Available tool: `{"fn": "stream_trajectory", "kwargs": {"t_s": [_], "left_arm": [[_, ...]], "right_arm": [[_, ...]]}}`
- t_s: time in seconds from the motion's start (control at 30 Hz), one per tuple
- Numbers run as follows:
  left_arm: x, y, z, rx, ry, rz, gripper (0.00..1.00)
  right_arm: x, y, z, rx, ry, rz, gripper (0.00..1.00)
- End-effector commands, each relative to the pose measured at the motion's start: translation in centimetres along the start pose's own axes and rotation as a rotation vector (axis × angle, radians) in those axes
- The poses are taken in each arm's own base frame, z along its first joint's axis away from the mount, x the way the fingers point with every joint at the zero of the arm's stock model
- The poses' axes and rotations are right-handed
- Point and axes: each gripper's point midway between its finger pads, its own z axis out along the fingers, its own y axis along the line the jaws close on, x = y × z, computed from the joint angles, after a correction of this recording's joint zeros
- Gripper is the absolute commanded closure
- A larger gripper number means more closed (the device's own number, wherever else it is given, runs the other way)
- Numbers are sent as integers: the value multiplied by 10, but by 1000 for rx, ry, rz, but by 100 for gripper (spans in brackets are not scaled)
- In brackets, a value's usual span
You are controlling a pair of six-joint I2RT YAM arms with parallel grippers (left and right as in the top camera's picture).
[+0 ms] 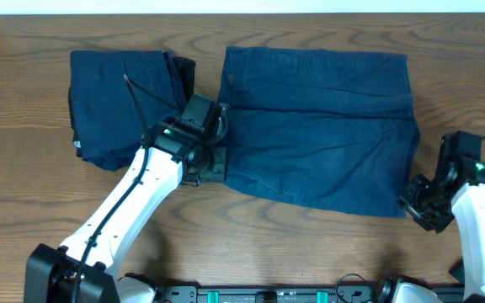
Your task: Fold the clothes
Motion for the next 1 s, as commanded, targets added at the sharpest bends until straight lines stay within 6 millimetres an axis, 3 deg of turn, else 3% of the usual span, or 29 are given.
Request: {"fn": "stream_trajectory", "kwargs": {"t_s": [0.0,0.23,0.43,0.77,0.97], "left_arm": [[5,9,7,-25,23,-10,57],[10,12,10,-32,39,-13,56],[9,11,11,-29,32,-12,56],[8,10,11,-27,27,-11,56],[8,11,11,-27,28,-11,56]], "right_arm": [[0,-19,14,82,-32,66,57],[3,-19,41,49,-39,80,55],[3,-6,56,-32,-52,81,56],[-7,7,58,-102,-89,118,57],[-1,3,64,-89,-66,168,56]]}}
